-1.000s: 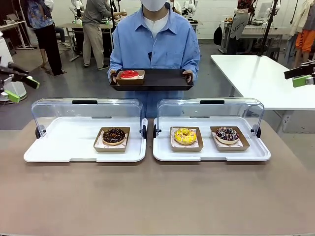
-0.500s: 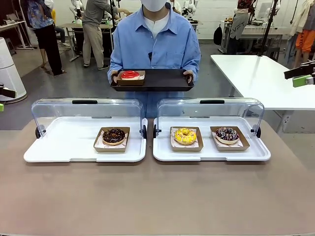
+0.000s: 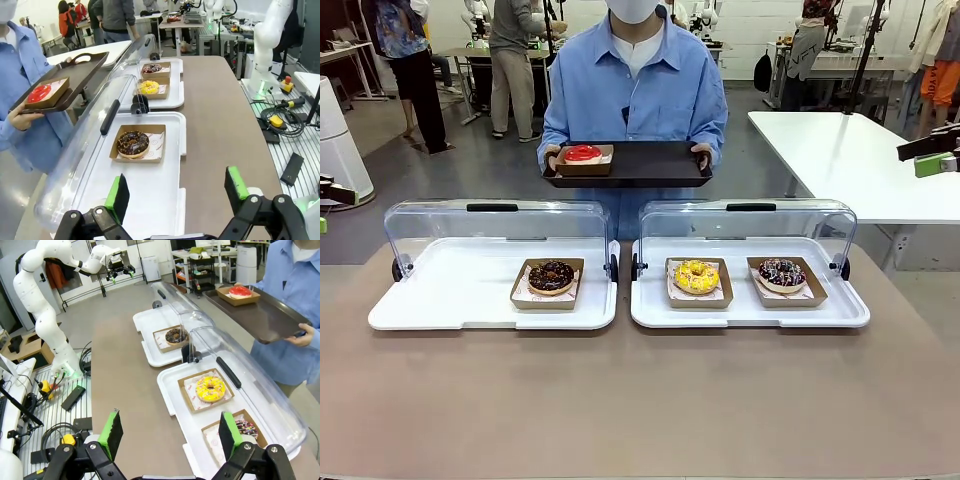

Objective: Provide the desired donut to the person.
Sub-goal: Pick up and lift the Paper togo box containing the Donut pointed at by the person.

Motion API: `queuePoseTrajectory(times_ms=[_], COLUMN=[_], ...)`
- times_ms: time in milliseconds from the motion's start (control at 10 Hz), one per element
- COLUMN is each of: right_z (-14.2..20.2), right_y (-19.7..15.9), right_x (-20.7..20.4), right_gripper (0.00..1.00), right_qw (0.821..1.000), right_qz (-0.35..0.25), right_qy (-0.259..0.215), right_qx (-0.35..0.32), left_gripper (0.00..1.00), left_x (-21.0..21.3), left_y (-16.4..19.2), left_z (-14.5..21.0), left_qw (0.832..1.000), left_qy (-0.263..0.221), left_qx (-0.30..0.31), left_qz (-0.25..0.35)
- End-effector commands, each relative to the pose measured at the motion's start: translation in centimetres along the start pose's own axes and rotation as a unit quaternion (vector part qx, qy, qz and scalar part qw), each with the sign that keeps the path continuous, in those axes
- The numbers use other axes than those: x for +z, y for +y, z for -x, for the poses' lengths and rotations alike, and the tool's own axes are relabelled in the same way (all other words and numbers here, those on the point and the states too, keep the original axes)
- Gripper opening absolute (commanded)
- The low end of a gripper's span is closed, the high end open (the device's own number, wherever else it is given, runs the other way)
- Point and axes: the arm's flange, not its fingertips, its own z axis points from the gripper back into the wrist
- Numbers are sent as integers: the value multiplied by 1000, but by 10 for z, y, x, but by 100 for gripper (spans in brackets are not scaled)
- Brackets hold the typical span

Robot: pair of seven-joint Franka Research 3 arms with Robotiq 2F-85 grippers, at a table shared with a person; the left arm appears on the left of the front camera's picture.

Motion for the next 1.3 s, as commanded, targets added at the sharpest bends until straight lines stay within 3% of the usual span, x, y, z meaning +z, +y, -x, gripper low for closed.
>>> queuePoseTrajectory(times_ms=[0,1200], right_z=[-1,-1], right_y=[-1,-1], right_x=[-1,-1], right_gripper=[100,100], right_qw=[1000,1000], right_qz=[-4,-4], right_qy=[-2,-2], right_qx=[2,2], left_gripper=[100,100], left_x=[2,2], left_y=[-5,-5], left_z=[0,0], left_qw=[1000,1000], left_qy=[2,2], left_qx=[2,2], left_qz=[-10,-10])
